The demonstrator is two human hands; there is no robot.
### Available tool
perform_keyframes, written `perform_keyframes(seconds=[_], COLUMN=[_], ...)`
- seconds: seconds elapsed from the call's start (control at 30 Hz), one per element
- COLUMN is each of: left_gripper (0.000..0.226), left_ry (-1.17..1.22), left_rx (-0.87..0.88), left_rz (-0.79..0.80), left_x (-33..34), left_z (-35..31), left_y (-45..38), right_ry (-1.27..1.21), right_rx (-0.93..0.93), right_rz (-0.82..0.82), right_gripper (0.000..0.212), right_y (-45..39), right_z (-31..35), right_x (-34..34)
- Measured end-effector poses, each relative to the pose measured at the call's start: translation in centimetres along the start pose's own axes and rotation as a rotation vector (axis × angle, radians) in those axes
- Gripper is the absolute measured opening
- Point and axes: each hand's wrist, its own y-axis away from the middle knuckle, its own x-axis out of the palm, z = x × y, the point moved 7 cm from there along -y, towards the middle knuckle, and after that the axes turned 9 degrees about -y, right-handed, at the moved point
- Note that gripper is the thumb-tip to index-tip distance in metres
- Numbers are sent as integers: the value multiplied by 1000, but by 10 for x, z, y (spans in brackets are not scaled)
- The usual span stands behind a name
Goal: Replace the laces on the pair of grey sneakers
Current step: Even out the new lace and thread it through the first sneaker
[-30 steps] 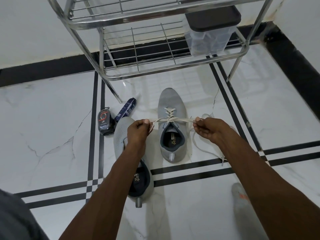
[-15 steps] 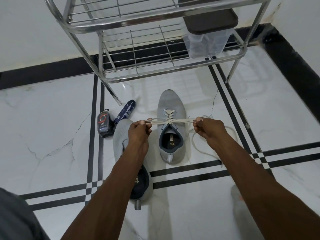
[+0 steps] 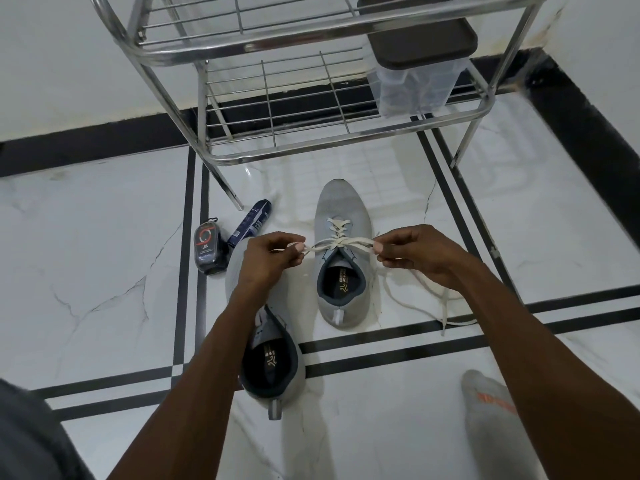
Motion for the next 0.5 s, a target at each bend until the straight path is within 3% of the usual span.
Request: perform_keyframes(seconds=[0.1, 0.2, 0.33, 0.5], left_gripper=[20, 25, 30, 24], left_ry=[-166, -266, -461, -479], left_rx=[82, 161, 226, 254], left_rz=[89, 201, 155, 104], left_x=[3, 17, 26, 32], left_z=[-9, -17, -28, -37], left_y=[0, 0, -1, -3], right_ry=[249, 315, 414, 724], right_rx=[-22, -26, -128, -255], right_rz=[42, 84, 53, -55], right_gripper=[24, 26, 24, 18], right_y=[1, 2, 0, -12], right_z=[5, 8, 22, 32], right_x=[13, 24, 35, 42])
